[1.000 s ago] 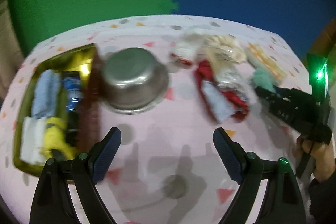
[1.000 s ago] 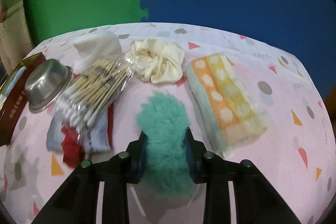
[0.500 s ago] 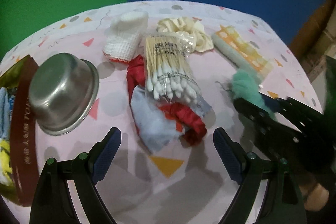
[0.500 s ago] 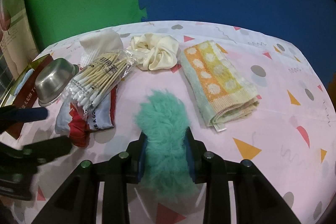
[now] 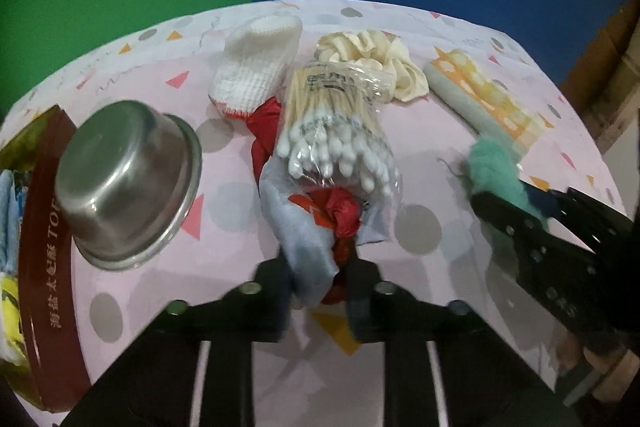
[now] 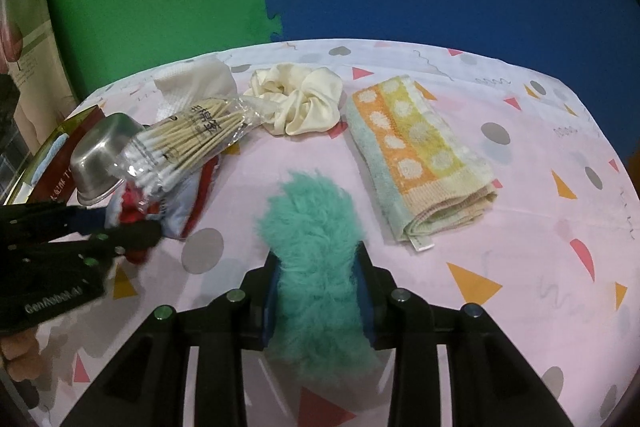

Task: Organize soft objects
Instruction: 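Grasp the red-and-grey cloth bundle with the left tool, then carry the red-and-grey bundle into the tin box and open the left tool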

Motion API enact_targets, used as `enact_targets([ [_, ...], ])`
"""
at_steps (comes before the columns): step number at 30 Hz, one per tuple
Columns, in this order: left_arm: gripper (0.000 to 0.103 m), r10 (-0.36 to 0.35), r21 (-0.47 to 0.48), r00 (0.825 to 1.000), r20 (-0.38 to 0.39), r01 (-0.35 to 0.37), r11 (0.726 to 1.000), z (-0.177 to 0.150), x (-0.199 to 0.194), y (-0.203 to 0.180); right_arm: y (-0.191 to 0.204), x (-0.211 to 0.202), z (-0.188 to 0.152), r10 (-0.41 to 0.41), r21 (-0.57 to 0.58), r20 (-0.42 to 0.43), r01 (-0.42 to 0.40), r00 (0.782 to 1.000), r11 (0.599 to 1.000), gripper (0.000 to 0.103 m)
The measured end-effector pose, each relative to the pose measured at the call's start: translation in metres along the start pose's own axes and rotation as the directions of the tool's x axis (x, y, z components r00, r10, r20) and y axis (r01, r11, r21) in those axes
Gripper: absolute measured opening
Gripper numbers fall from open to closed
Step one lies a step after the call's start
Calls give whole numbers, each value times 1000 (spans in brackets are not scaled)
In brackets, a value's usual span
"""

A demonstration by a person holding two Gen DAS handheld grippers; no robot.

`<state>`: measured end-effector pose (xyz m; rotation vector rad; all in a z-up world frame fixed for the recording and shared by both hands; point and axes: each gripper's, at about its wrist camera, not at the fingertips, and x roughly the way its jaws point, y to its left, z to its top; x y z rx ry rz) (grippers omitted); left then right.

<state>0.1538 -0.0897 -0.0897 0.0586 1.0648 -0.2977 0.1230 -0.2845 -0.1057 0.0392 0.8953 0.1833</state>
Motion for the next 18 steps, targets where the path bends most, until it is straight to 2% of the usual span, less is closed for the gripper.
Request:
enact_targets([
  [7,14,7,73,1000,-7,-7,997,-21,-24,-1,0,0,0,-3,-4,0,3,1000,1000,34],
  [10,14,4,109,1000,17,-6,994,-25,-41,-3,0,0,0,-4,-4,-1,4,1000,1000,34],
  [18,14,-24,106,999,45,19,994,-23,-70,-2,0,0,0,-6,-6,-1,6,1000,1000,34],
])
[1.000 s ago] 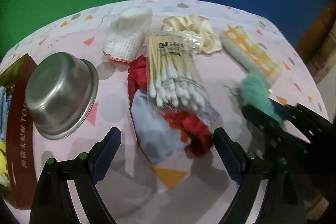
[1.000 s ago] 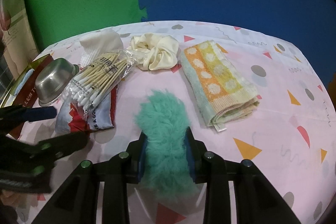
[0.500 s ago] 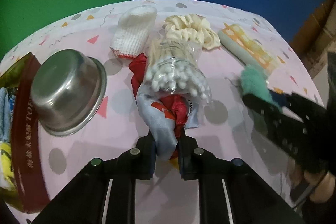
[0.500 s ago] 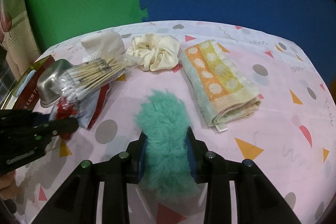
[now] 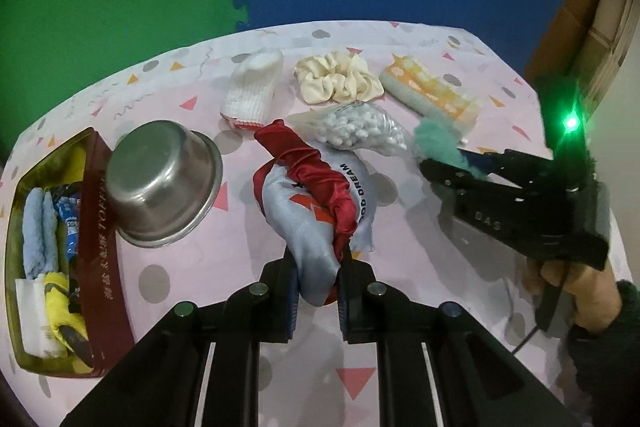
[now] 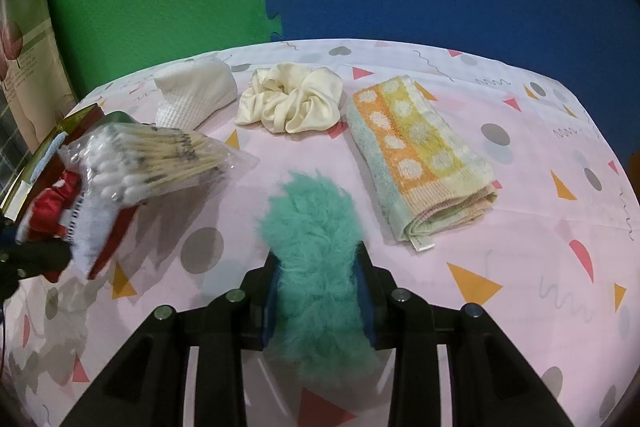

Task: Organize soft objects
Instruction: 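Carry the red-and-grey bundle into the tin box and open the left tool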

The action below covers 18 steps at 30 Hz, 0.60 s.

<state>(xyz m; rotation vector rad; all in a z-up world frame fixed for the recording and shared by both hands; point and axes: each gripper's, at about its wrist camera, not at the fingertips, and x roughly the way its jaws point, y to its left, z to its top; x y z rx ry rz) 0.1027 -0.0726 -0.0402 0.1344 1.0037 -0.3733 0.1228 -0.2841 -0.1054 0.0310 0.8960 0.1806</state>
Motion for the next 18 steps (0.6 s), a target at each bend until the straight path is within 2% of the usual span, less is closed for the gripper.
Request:
enact_targets([
  [7,14,19,-8,1000,15,-19,1000,-5,-17,6,0,0,0,-1,-1,0,1,1000,1000,34],
  [18,14,70,-83,996,49,-66,994,-5,-40,38,0,0,0,-1,-1,0,1,1000,1000,34],
])
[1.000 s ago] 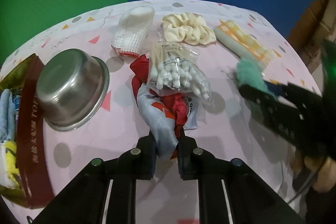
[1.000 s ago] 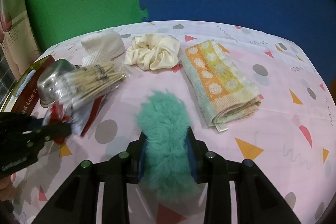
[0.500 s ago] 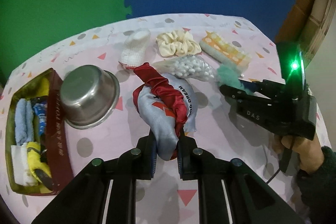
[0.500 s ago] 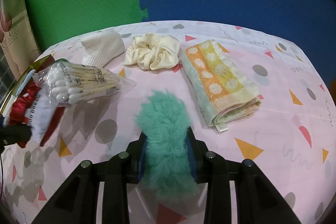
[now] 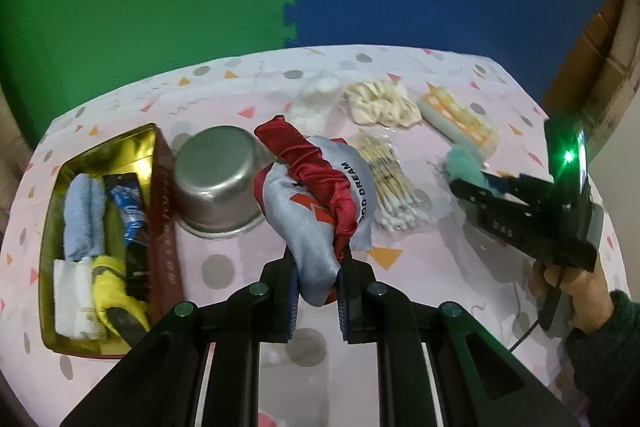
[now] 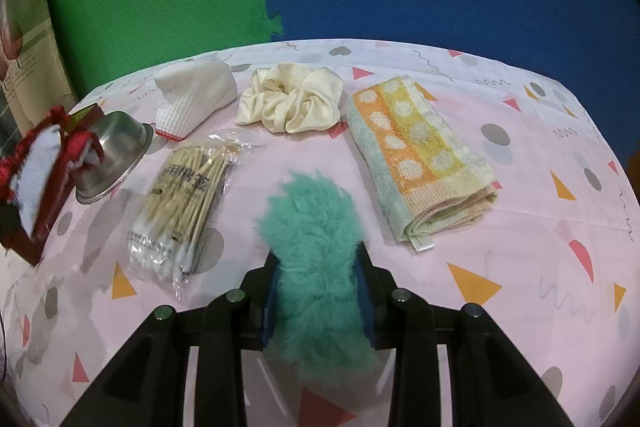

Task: Organize soft objects
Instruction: 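Carry the red-and-grey bundle into the tin box and open the left tool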

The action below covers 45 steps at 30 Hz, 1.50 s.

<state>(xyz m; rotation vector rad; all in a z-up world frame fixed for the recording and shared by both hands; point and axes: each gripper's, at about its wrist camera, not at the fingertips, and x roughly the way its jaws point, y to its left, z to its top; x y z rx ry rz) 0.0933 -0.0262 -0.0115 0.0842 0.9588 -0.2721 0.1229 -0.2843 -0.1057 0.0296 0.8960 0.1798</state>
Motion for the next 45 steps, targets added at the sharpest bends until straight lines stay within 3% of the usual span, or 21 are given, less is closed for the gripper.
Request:
enact_targets([
  [10,14,90,-101,995,39,-85,991,15,-19,56,0,0,0,-1,0,0,1,1000,1000,34],
  [23,14,250,-243,968,20,-237,940,31,-26,155,0,0,0,-2,0,-1,2,1000,1000,34],
  [28,14,232,-267,972,-26,-230,936,27,-6,173,1,0,0,-1,1,-1,1,1000,1000,34],
  [45,22,264,-278,956,-128,-290,916,19,41,204,1,0,0,-3,1,-1,3,1000,1000,34],
])
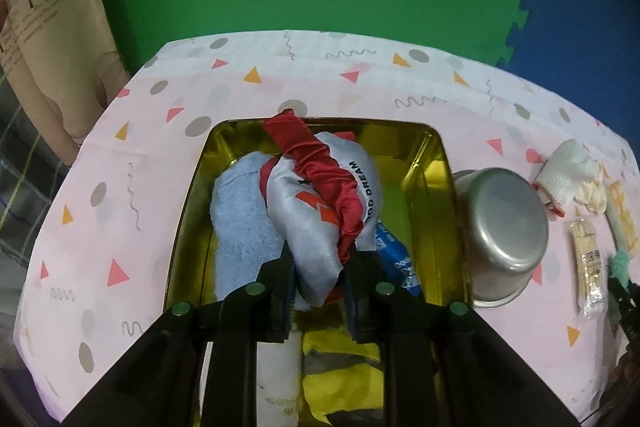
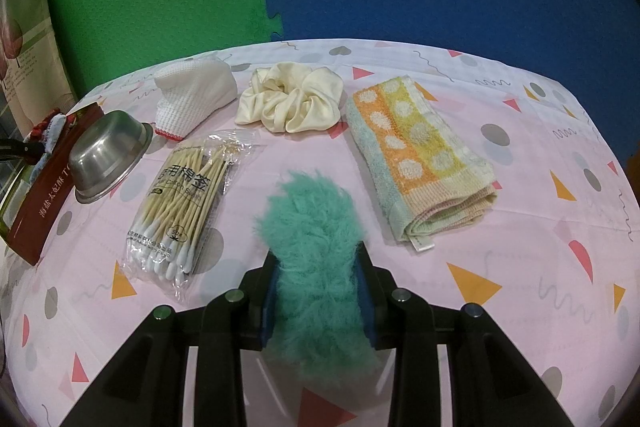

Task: Organize soft objects
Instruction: 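Carry the red-and-grey bundle into the tin box and open the left tool, then hold the green scrunchie in the right tool and move toward the tin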

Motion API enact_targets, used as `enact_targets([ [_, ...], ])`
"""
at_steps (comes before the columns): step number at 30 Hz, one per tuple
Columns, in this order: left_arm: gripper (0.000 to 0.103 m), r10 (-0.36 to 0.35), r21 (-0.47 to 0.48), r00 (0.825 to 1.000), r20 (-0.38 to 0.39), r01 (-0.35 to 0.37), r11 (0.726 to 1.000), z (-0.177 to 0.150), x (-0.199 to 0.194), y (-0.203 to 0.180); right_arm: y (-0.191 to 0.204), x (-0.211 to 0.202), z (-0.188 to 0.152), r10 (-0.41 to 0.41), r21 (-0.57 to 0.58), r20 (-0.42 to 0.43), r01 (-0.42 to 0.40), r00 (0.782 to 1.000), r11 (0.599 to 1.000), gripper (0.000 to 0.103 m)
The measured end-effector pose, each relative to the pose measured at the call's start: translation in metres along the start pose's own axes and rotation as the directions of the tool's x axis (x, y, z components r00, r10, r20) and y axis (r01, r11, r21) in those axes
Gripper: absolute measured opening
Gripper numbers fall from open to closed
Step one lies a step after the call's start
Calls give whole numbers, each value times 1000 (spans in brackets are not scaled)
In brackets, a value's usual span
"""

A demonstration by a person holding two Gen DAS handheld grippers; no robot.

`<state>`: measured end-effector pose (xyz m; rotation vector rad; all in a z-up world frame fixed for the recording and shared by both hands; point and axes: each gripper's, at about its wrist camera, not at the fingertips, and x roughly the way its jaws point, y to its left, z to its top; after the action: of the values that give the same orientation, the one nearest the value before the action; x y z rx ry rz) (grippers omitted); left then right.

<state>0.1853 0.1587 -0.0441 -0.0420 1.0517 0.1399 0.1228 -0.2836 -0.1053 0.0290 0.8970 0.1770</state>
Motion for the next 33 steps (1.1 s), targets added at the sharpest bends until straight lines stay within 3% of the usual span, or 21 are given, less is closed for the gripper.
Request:
enact_targets([
  [6,26,13,8,1000,-3,-12,1000,-1,2,0,0,0,0,0,-1,0,0,1000,1000,34],
  [13,46,13,11,1000,7,-13,1000,-6,-5,2,0,0,0,0,0,0,0,1000,1000,34],
  [20,48,24,6,999,46,-24,1000,-13,-23,2,0,0,0,1,1,0,-1,1000,1000,34],
  [25,55,40,-1,994,98,-40,999,-29,-44,1,0,0,0,-1,0,-1,1,1000,1000,34],
  [33,58,81,-24,984,160,-78,997,-56,-67,-3,1,1,0,-12,-10,-2,12,1000,1000,34],
])
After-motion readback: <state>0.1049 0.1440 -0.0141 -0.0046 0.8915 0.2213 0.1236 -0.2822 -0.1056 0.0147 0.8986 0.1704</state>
